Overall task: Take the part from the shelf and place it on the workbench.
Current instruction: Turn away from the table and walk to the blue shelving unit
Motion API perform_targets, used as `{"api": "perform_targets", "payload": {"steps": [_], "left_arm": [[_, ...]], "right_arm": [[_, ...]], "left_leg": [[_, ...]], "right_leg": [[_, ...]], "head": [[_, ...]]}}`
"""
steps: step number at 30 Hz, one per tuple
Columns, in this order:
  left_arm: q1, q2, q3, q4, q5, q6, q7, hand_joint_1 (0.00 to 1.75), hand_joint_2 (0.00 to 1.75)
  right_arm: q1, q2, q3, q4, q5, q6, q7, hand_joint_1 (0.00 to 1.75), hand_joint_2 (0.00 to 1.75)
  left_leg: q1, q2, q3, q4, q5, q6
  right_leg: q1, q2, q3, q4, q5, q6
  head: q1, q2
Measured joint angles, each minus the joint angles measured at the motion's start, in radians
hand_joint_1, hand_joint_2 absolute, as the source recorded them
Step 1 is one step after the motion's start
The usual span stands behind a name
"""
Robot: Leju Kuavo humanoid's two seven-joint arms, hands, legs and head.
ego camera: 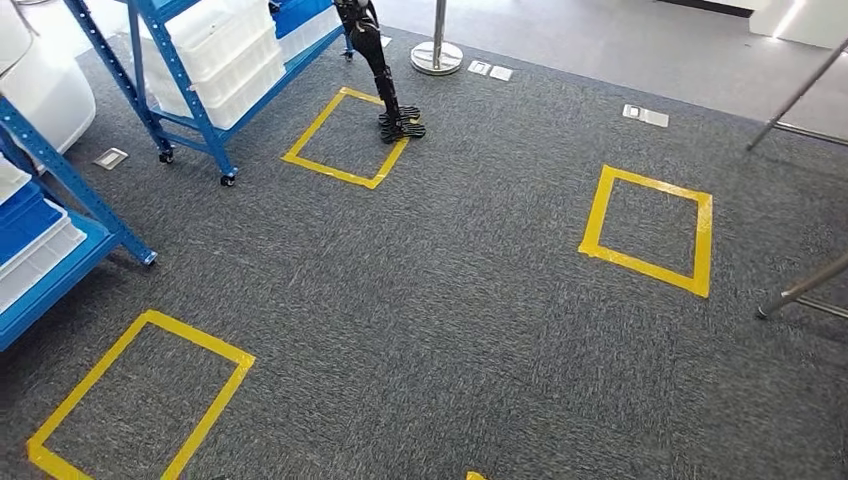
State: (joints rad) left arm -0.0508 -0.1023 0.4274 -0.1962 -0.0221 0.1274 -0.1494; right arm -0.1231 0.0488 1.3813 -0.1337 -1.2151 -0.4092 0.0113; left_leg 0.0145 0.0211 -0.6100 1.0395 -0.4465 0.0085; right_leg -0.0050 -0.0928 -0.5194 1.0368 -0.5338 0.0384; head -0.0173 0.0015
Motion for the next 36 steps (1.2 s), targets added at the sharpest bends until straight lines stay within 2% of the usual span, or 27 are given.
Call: {"api": "perform_targets", "payload": {"steps": [2, 4, 5, 6, 7, 8, 9, 10, 11, 13, 14, 16, 18, 20, 21, 22, 23, 25, 26, 27, 29, 30, 31, 33, 34, 35, 36], "left_arm": [[-0.003, 0.0, 0.0, 0.0, 0.0, 0.0, 0.0, 0.0, 0.0], [-0.005, 0.0, 0.0, 0.0, 0.0, -0.001, 0.0, 0.0, 0.0], [-0.004, 0.0, 0.0, 0.0, -0.001, -0.003, 0.0, 0.0, 0.0], [-0.003, 0.0, 0.0, 0.0, -0.003, -0.005, 0.001, 0.0, 0.0], [-0.003, 0.0, 0.0, 0.0, -0.006, -0.008, 0.002, 0.0, 0.0], [-0.002, 0.0, 0.0, 0.0, -0.009, -0.01, 0.003, 0.0, 0.0], [-0.002, 0.001, 0.0, 0.0, -0.011, -0.012, 0.004, 0.0, 0.0], [-0.002, 0.002, 0.0, 0.0, -0.013, -0.012, 0.003, 0.0, 0.0], [-0.002, 0.004, 0.0, 0.0, -0.014, -0.013, 0.001, 0.0, 0.0], [0.002, 0.008, 0.0, 0.0, -0.016, -0.017, -0.004, 0.0, 0.0], [0.005, 0.012, 0.001, 0.0, -0.016, -0.02, -0.006, 0.0, 0.0], [0.009, 0.016, 0.002, 0.0, -0.013, -0.029, -0.013, 0.0, 0.0], [0.008, 0.018, 0.003, 0.0, -0.01, -0.038, -0.022, 0.0, 0.0], [0.006, 0.018, 0.004, 0.0, -0.008, -0.044, -0.029, 0.0, 0.0], [0.006, 0.018, 0.004, 0.0, -0.008, -0.047, -0.031, 0.0, 0.0], [0.007, 0.018, 0.005, 0.0, -0.007, -0.047, -0.032, 0.0, 0.0], [0.007, 0.018, 0.006, 0.0, -0.007, -0.047, -0.032, 0.0, 0.0], [0.005, 0.018, 0.009, 0.0, -0.005, -0.045, -0.031, 0.0, 0.0], [0.004, 0.018, 0.011, 0.0, -0.004, -0.043, -0.029, 0.0, 0.0], [0.002, 0.018, 0.012, 0.0, -0.003, -0.04, -0.027, 0.0, 0.0], [0.003, 0.017, 0.014, 0.0, -0.001, -0.036, -0.022, 0.0, 0.0], [0.004, 0.015, 0.014, 0.0, -0.001, -0.036, -0.02, 0.0, 0.0], [0.004, 0.014, 0.015, 0.0, 0.0, -0.036, -0.019, 0.0, 0.0], [0.001, 0.012, 0.017, 0.0, 0.0, -0.036, -0.018, 0.0, 0.0], [0.0, 0.012, 0.018, 0.0, -0.001, -0.036, -0.017, 0.0, 0.0], [-0.002, 0.011, 0.018, 0.0, -0.001, -0.036, -0.017, 0.0, 0.0], [-0.002, 0.01, 0.019, 0.0, -0.001, -0.036, -0.016, 0.0, 0.0]], "right_arm": [[0.002, 0.0, 0.0, 0.0, 0.0, 0.0, 0.0, 0.0, 0.0], [0.005, 0.0, 0.0, 0.0, 0.0, 0.0, 0.0, 0.0, 0.0], [0.006, 0.0, 0.0, 0.0, 0.0, 0.0, 0.0, 0.0, 0.0], [0.006, 0.001, 0.0, 0.0, 0.0, 0.0, 0.0, 0.0, 0.0], [0.006, 0.001, 0.0, 0.0, 0.0, 0.0, -0.001, 0.0, 0.0], [0.006, 0.001, 0.0, 0.0, 0.0, 0.0, -0.001, 0.0, 0.0], [0.005, 0.001, 0.0, 0.0, 0.0, 0.0, -0.001, 0.0, 0.0], [0.004, 0.0, 0.0, 0.0, 0.0, 0.0, -0.001, 0.0, 0.0], [0.003, 0.0, 0.001, 0.0, -0.002, 0.0, -0.002, 0.0, 0.0], [0.001, -0.001, 0.001, 0.0, -0.005, 0.0, -0.002, 0.0, 0.0], [0.0, -0.001, 0.001, 0.0, -0.006, 0.001, -0.002, 0.0, 0.0], [0.001, -0.001, 0.001, 0.0, -0.007, 0.003, -0.005, 0.0, 0.0], [0.004, -0.002, 0.001, 0.0, -0.005, 0.006, -0.009, 0.0, 0.0], [0.007, -0.002, 0.004, 0.0, -0.004, 0.008, -0.013, 0.0, 0.0], [0.007, -0.002, 0.006, 0.0, -0.003, 0.008, -0.014, 0.0, 0.0], [0.007, -0.002, 0.008, 0.0, -0.001, 0.008, -0.015, 0.0, 0.0], [0.006, -0.002, 0.009, 0.0, 0.001, 0.008, -0.014, 0.0, 0.0], [0.005, -0.002, 0.014, 0.0, 0.005, 0.008, -0.009, 0.0, 0.0], [0.005, -0.003, 0.016, 0.0, 0.005, 0.008, -0.006, 0.0, 0.0], [0.005, -0.004, 0.019, 0.0, 0.006, 0.007, -0.005, 0.0, 0.0], [0.002, -0.005, 0.023, 0.0, 0.006, 0.006, -0.004, 0.0, 0.0], [0.0, -0.006, 0.024, 0.0, 0.006, 0.005, -0.005, 0.0, 0.0], [-0.001, -0.006, 0.025, 0.0, 0.005, 0.003, -0.007, 0.0, 0.0], [0.001, -0.007, 0.025, 0.0, 0.003, 0.002, -0.009, 0.0, 0.0], [0.002, -0.008, 0.025, 0.0, 0.002, 0.002, -0.009, 0.0, 0.0], [0.003, -0.008, 0.025, 0.0, 0.002, 0.001, -0.009, 0.0, 0.0], [0.004, -0.009, 0.025, 0.0, 0.001, 0.001, -0.009, 0.0, 0.0]], "left_leg": [[0.002, -0.026, -0.006, -0.002, 0.006, 0.011], [0.001, -0.057, -0.012, -0.002, 0.011, 0.018], [0.0, -0.074, -0.014, -0.002, 0.012, 0.019], [0.0, -0.091, -0.015, -0.002, 0.015, 0.019], [0.0, -0.108, -0.015, -0.002, 0.017, 0.017], [0.001, -0.123, -0.016, -0.002, 0.02, 0.014], [-0.001, -0.137, -0.017, -0.001, 0.022, 0.009], [-0.002, -0.148, -0.018, -0.001, 0.025, 0.004], [-0.003, -0.156, -0.02, -0.002, 0.028, -0.002], [-0.002, -0.172, -0.023, -0.01, 0.036, -0.015], [0.0, -0.173, -0.026, -0.013, 0.04, -0.021], [-0.002, -0.122, -0.043, 0.018, 0.015, -0.029], [-0.003, -0.049, -0.088, 0.127, -0.058, -0.034], [-0.002, -0.026, -0.135, 0.247, -0.116, -0.039], [-0.002, -0.024, -0.137, 0.265, -0.117, -0.04], [-0.002, -0.02, -0.118, 0.241, -0.1, -0.04], [-0.002, -0.009, -0.081, 0.184, -0.072, -0.039], [-0.007, 0.035, -0.004, 0.054, -0.029, -0.031], [-0.011, 0.049, 0.017, 0.017, -0.02, -0.025], [-0.015, 0.052, 0.023, 0.001, -0.019, -0.017], [-0.016, 0.025, 0.018, -0.004, -0.013, -0.001], [-0.014, 0.012, 0.017, -0.008, -0.009, 0.006], [-0.011, 0.0, 0.016, -0.011, -0.005, 0.013], [-0.006, -0.026, 0.012, -0.015, 0.002, 0.024], [-0.005, -0.041, 0.008, -0.015, 0.005, 0.027], [-0.005, -0.058, 0.004, -0.015, 0.008, 0.029], [-0.005, -0.075, 0.002, -0.014, 0.01, 0.029]], "right_leg": [[-0.003, 0.067, -0.054, 0.113, -0.055, -0.007], [-0.003, 0.087, -0.12, 0.244, -0.1, -0.01], [-0.003, 0.089, -0.134, 0.269, -0.102, -0.006], [-0.003, 0.091, -0.129, 0.252, -0.088, 0.0], [-0.004, 0.097, -0.103, 0.195, -0.061, 0.007], [-0.006, 0.115, -0.065, 0.118, -0.03, 0.013], [-0.006, 0.133, -0.034, 0.05, -0.006, 0.014], [-0.006, 0.147, -0.012, 0.002, 0.011, 0.011], [-0.004, 0.156, -0.003, -0.022, 0.019, 0.005], [0.001, 0.141, -0.001, -0.027, 0.026, -0.011], [0.0, 0.131, 0.0, -0.029, 0.03, -0.018], [-0.006, 0.107, 0.001, -0.034, 0.04, -0.032], [-0.005, 0.08, -0.001, -0.036, 0.043, -0.039], [-0.001, 0.048, -0.003, -0.035, 0.042, -0.041], [0.0, 0.032, -0.003, -0.035, 0.041, -0.042], [0.001, 0.017, -0.002, -0.035, 0.04, -0.042], [0.001, 0.005, 0.001, -0.035, 0.039, -0.042], [0.006, -0.019, 0.006, -0.033, 0.033, -0.037], [0.01, -0.029, 0.008, -0.032, 0.03, -0.032], [0.013, -0.039, 0.009, -0.032, 0.028, -0.028], [0.014, -0.054, 0.01, -0.032, 0.026, -0.02], [0.012, -0.038, 0.007, -0.025, 0.02, -0.016], [0.01, -0.01, -0.003, -0.003, 0.007, -0.014], [0.004, 0.062, -0.053, 0.102, -0.045, -0.016], [0.002, 0.079, -0.087, 0.173, -0.073, -0.017], [0.001, 0.086, -0.117, 0.231, -0.092, -0.016], [-0.001, 0.089, -0.131, 0.256, -0.094, -0.011]], "head": [[0.003, 0.0], [0.004, 0.0], [0.004, 0.0], [0.004, 0.0], [0.004, 0.0], [0.004, 0.0], [0.004, 0.0], [0.004, 0.0], [0.004, 0.0], [0.004, 0.0], [0.003, 0.0], [0.0, 0.0], [-0.006, 0.0], [-0.008, 0.0], [-0.008, 0.0], [-0.009, 0.0], [-0.009, 0.0], [-0.008, 0.0], [-0.007, 0.0], [-0.005, 0.0], [-0.004, 0.0], [-0.002, 0.0], [-0.001, 0.0], [0.003, 0.0], [0.004, 0.0], [0.005, 0.0], [0.005, 0.0]]}}
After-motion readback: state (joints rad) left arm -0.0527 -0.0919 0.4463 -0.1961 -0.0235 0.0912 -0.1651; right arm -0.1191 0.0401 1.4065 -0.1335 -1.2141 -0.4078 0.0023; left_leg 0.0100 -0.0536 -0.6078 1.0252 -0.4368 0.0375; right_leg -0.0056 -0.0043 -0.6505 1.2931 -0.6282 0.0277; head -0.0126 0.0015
